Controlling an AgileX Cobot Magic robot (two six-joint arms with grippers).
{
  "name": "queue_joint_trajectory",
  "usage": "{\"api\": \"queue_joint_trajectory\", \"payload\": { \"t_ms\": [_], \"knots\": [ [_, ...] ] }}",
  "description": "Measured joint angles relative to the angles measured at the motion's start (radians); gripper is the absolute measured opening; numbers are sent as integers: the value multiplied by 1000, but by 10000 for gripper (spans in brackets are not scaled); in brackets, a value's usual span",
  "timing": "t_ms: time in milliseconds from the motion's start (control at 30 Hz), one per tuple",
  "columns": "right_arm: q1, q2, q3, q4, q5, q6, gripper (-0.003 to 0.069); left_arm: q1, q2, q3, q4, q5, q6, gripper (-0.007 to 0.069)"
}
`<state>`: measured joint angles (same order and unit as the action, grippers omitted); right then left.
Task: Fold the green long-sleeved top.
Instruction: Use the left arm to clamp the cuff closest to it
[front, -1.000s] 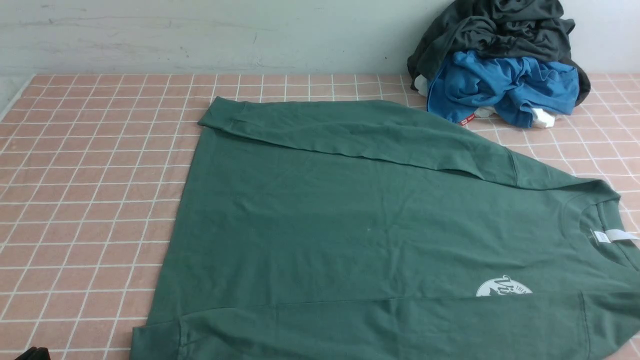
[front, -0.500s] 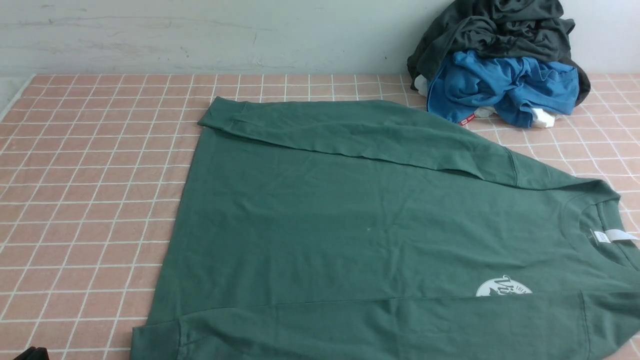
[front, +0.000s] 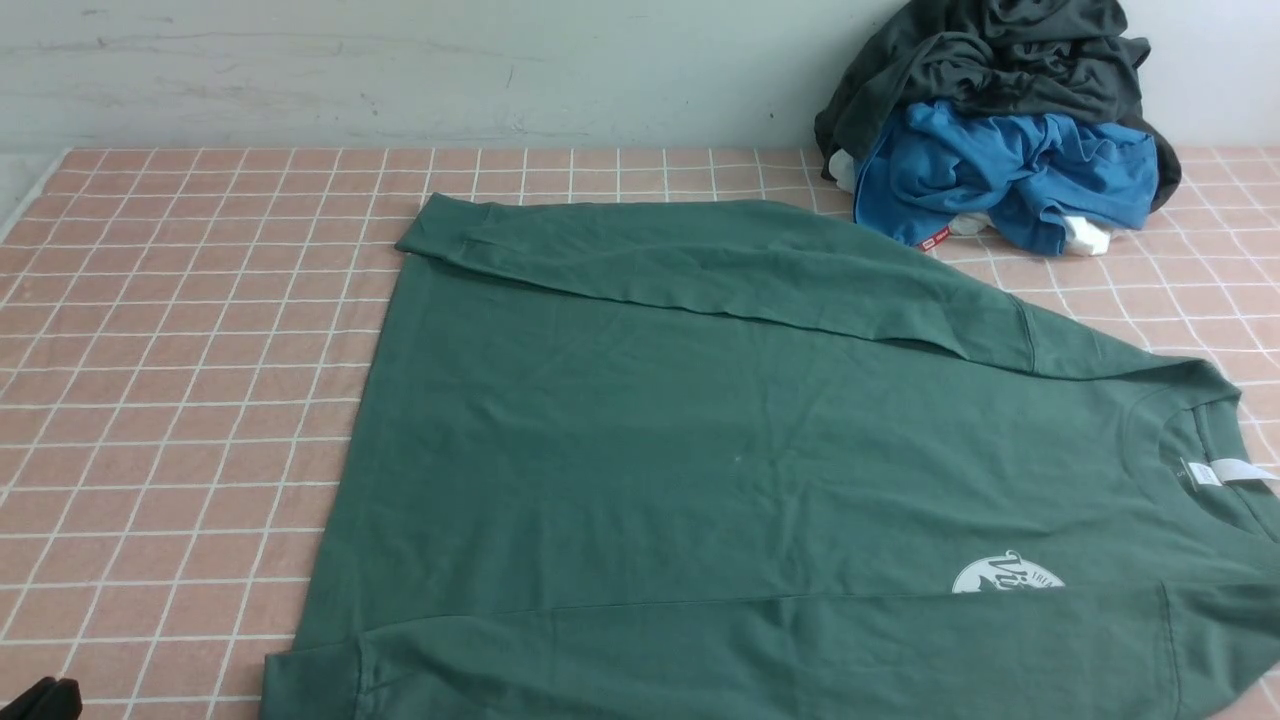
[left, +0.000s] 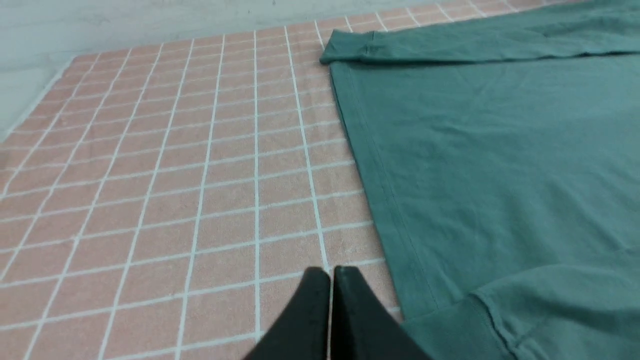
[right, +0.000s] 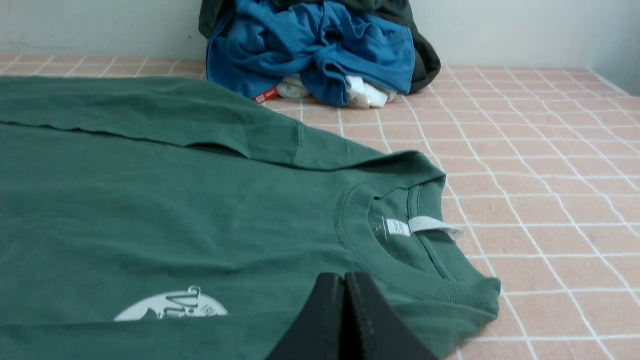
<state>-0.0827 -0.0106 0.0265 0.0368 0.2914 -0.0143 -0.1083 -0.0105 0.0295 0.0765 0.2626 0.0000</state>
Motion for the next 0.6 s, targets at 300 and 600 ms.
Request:
{"api": "queue_joint_trajectory", "payload": {
  "t_ms": [300,600],
  "knots": [
    [0,0,2,0,-540,82,-14,0,0,1,7,-525,0,-3],
    [0,3,2,31,-877,173,-14,0,-4,-51,-13,-1027,-134,-3]
  ]
}}
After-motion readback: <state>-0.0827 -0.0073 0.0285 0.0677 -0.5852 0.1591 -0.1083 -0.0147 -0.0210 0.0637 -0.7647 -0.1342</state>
